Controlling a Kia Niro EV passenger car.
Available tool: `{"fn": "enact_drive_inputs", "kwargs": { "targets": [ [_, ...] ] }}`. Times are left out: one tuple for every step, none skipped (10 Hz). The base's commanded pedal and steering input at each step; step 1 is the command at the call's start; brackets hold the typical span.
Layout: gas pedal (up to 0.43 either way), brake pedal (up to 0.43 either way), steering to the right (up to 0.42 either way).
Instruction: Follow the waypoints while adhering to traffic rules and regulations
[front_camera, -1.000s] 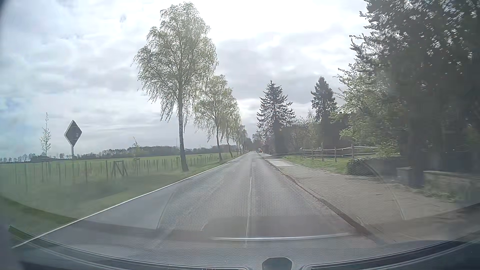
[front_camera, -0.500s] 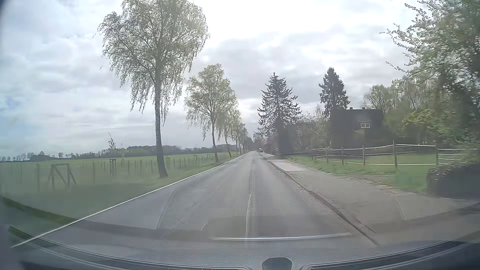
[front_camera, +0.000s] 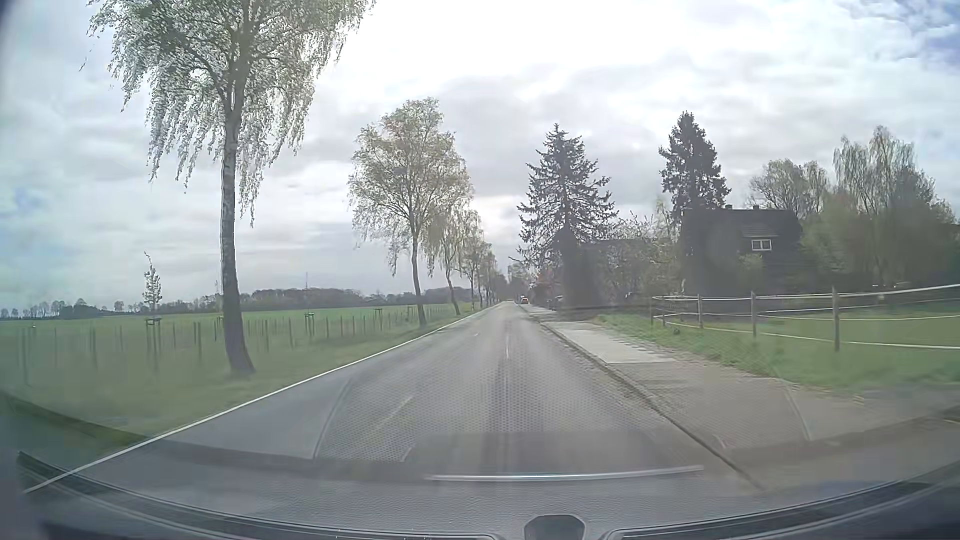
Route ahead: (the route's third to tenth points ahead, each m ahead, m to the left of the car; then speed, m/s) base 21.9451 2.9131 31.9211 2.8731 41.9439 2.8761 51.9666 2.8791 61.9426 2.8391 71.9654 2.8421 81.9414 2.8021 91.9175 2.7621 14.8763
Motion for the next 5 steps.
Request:
{"fn": "enact_drive_inputs", "kwargs": {
  "targets": [
    [0.177, 0.000, -0.002],
    [0.177, 0.000, -0.003],
    [0.177, 0.000, -0.003],
    [0.177, 0.000, -0.002],
    [0.177, 0.000, -0.002]
  ]
}}
